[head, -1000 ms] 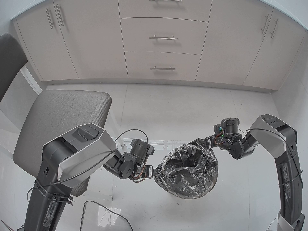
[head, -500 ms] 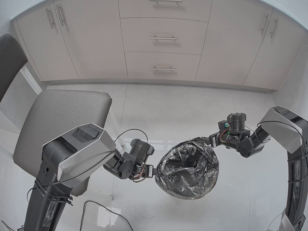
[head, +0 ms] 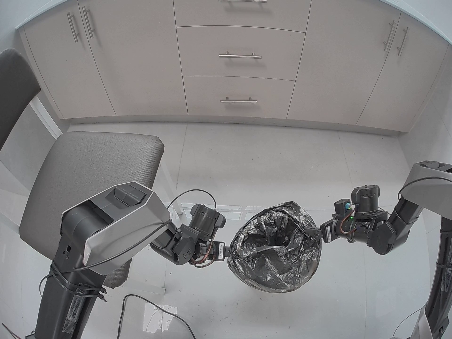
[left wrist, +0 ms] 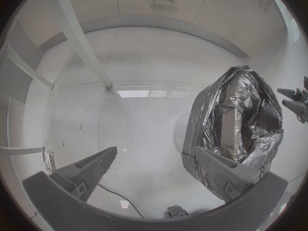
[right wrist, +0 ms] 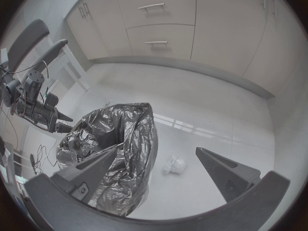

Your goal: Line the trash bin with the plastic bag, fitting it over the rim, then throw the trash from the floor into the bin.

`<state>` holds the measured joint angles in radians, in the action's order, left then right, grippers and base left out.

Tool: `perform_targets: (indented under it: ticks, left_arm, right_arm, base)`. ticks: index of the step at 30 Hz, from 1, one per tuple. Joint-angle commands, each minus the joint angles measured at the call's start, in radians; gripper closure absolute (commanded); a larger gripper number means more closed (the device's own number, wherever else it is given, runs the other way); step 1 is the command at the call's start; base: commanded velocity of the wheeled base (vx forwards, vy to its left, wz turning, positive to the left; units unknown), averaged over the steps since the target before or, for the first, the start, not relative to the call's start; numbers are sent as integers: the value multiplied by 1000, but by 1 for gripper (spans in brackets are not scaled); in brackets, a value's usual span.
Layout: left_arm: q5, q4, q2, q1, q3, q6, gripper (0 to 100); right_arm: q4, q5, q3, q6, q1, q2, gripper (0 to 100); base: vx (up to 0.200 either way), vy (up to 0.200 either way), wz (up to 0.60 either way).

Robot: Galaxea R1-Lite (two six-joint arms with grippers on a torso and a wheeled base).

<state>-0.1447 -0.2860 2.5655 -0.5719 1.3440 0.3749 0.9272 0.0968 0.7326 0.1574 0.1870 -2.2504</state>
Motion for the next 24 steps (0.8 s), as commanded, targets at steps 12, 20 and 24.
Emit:
perform_targets:
  ticks: [12,20,24]
  left_arm:
    - [-1,-2,-1,1,-3,-2,0]
    - [-1,-2,-1,0,-5,-2,0]
    - [-3,-2,1,0,-3,-4,0]
  right_arm:
    - [213,4,-68,1,-110,-205,0]
    - [217,4,-65,-1,-123,-196,0]
    - [272,4,-76,-3,-127,-192,0]
  base:
    - [0,0,0]
    - [0,0,0]
    - [0,0,0]
